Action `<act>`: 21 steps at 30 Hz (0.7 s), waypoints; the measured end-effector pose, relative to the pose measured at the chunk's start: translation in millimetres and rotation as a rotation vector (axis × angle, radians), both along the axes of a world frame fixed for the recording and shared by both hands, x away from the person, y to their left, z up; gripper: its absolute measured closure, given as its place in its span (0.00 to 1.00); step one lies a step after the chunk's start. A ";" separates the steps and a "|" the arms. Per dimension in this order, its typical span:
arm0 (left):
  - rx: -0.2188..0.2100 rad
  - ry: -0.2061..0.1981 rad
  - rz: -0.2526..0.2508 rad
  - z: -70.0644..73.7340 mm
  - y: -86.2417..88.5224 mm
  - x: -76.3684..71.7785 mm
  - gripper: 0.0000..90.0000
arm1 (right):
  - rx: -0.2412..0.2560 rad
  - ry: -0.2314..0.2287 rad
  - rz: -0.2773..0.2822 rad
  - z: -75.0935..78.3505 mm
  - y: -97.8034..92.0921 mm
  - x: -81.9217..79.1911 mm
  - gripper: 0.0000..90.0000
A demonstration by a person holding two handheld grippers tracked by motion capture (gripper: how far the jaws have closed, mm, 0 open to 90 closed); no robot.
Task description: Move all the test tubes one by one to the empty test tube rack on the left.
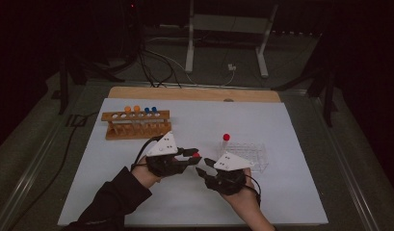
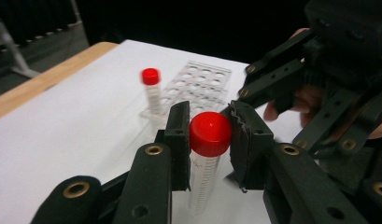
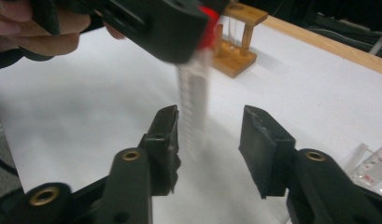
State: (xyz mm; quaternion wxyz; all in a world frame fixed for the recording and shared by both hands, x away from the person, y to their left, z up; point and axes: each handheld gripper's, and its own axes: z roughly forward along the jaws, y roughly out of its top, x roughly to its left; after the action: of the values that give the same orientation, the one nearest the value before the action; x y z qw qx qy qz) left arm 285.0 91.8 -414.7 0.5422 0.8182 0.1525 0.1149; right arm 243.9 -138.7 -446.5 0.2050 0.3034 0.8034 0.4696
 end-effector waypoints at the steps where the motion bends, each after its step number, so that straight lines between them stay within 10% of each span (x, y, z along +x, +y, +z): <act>1: 0.001 -0.003 0.012 0.6 5.1 0.2 0.80 | 0.009 -0.004 -0.001 0.7 -1.3 -0.2 0.58; 15: 0.029 -0.033 0.270 10.2 95.5 4.6 0.80 | 0.126 -0.048 -0.028 8.7 -9.2 -4.6 0.03; 21: 0.032 -0.031 0.403 15.6 130.5 15.9 0.80 | 0.146 -0.039 0.002 7.5 -12.0 -4.2 0.01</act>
State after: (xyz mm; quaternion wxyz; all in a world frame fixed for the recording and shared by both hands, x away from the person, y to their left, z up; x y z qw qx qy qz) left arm 300.9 222.3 -399.1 0.4975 0.7778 0.3029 0.2360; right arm 239.7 -150.7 -438.9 0.1974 0.3076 0.7630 0.5331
